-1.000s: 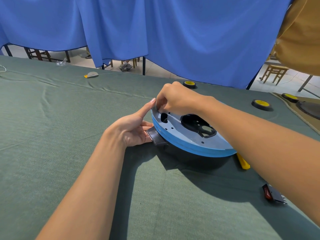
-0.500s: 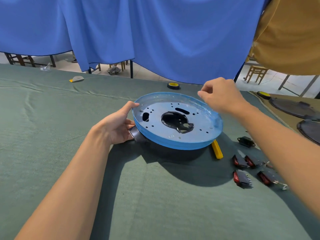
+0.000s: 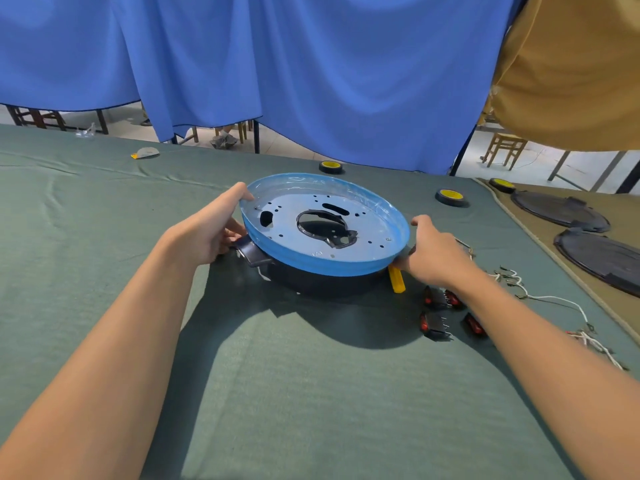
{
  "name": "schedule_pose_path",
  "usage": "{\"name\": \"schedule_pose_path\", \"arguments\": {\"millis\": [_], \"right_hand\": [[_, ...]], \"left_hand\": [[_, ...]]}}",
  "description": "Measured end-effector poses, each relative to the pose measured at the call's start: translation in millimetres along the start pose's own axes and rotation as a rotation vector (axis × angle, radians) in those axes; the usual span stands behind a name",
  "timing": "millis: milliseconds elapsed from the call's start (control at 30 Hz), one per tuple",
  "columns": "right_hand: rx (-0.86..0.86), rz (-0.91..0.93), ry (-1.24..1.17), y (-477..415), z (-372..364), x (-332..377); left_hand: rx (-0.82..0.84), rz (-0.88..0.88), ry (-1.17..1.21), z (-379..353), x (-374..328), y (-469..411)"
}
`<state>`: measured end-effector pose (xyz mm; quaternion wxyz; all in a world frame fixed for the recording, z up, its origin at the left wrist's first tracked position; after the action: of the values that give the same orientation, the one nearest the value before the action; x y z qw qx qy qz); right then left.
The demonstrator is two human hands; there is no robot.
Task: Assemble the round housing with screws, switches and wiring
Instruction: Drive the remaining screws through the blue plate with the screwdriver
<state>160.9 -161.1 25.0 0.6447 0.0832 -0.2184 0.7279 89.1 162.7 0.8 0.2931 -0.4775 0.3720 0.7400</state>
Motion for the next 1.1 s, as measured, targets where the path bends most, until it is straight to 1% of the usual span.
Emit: {"name": "schedule_pose_path", "arguments": {"millis": [100, 267, 333, 433, 500, 567, 733, 900, 1000, 1100], "right_hand": [[-0.008, -0.001, 0.018, 2, -1, -4], [-0.086, 0.044, 0.058, -5, 12, -5], [-0.038, 0.042, 0.101, -4, 10, -7], [0.049, 0.06, 0.231, 2, -1, -9], [0.05, 0.048, 0.23, 2, -3, -11], [-0.002, 0.013, 0.186, 1, 3, -13], [-0.262, -0.049, 0.081, -7, 37, -7], [-0.451, 0.013, -0.068, -14, 63, 18], [-0.489, 0.064, -0.128, -15, 67, 38], [-0.447, 0.129, -0.181, -17, 59, 62]], "left_hand": [[-0.029, -0.021, -0.036, 0, 4, -3], [-0.065, -0.07, -0.061, 0, 6, -8], [-0.067, -0.083, -0.067, 0, 5, -10], [-0.07, -0.096, -0.057, 0, 3, -10], [-0.085, -0.092, -0.057, 2, 3, -11], [-0.099, -0.09, -0.07, 4, 3, -11], [-0.11, -0.082, -0.115, 8, 3, -10], [-0.129, -0.093, -0.145, 9, 4, -9], [-0.132, -0.094, -0.148, 10, 5, -10], [-0.135, -0.097, -0.123, 9, 5, -12]]}}
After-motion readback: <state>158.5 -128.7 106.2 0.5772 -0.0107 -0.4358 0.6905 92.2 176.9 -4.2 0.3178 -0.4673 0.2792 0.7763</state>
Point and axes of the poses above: each hand's wrist, its own y-axis away from the middle knuckle, its own z-axis out of the back of the hand, x = y × z, the point moved 9 cm from there along -y, towards the middle knuckle, and after that the axes turned 13 degrees about -x, right-handed, at the moved point
